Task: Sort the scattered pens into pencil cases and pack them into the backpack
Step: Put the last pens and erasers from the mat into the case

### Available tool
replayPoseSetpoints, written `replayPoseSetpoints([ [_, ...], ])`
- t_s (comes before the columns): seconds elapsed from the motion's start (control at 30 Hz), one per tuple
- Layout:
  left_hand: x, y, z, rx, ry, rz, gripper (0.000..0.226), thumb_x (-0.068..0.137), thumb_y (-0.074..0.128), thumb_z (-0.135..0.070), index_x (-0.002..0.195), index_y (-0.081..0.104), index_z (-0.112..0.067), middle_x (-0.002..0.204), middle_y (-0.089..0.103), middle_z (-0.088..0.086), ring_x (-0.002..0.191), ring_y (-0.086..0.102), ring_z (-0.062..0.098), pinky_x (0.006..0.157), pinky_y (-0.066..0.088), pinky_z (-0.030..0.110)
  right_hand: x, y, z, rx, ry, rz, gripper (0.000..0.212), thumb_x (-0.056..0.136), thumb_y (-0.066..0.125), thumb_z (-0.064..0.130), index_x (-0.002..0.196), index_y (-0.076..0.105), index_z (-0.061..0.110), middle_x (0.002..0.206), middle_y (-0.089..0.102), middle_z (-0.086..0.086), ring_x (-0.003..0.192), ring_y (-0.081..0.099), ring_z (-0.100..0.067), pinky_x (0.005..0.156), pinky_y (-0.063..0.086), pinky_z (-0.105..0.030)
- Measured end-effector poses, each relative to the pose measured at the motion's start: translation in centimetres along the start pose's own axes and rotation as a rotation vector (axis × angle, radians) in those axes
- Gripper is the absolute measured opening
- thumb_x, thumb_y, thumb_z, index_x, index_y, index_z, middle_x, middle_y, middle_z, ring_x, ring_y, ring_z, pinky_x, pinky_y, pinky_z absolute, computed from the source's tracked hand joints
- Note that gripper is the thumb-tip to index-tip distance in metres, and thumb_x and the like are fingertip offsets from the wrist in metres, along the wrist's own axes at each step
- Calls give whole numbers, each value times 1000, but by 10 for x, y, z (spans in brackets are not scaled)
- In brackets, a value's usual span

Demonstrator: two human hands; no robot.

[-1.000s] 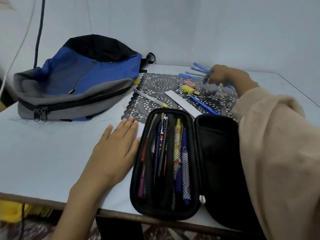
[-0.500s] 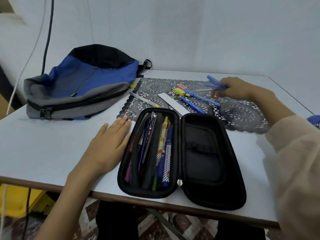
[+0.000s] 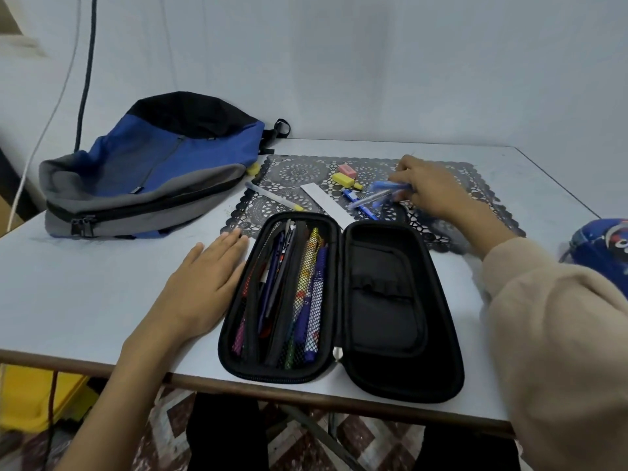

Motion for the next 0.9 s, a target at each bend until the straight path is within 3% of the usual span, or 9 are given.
replayPoseSetpoints([
  [0.13,0,1,2,-9,1,0,95,73,-7,-67,154,20,-25,162,12,-10,148,7,4,120,1,30,-3,-10,-14,188,113,-86,12,88,66,9,100,67,11,93,62,-4,87,59,-28,66,39,-32],
  [0.23,1,2,3,-6,0,0,95,72,-7,-67,154,19,-26,162,12,-10,148,7,4,120,1,30,-6,-27,-6,534,176,-125,19,78,78,11,97,73,15,100,73,-11,88,67,-27,78,53,-39],
  [0.37,1,2,3,-21,5,-10,95,73,-7,-67,154,20,-26,161,12,-10,148,7,3,120,2,30,-15,-55,40,722,57,30,18,73,81,8,88,71,12,73,73,9,60,64,-14,63,54,-27],
  [0.57,0,0,2,-39,15,-21,97,72,-5,-67,153,23,-24,161,14,-8,148,10,6,120,3,31,-42,-51,87,482,-39,397,15,73,82,10,85,75,17,54,62,22,50,52,4,49,33,-6],
  [0.9,2,0,3,-35,40,-35,96,73,-2,-67,152,28,-21,161,18,-4,149,14,11,120,6,35,-49,-46,82,367,-7,416,17,76,78,2,93,74,5,53,59,34,54,55,15,51,35,-4],
])
Point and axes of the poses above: each hand's wrist, its own x-axis towards the middle knuckle, its own y-axis out of the palm, z = x × y, the point moved 8 cm from there along x, towards the middle knuckle
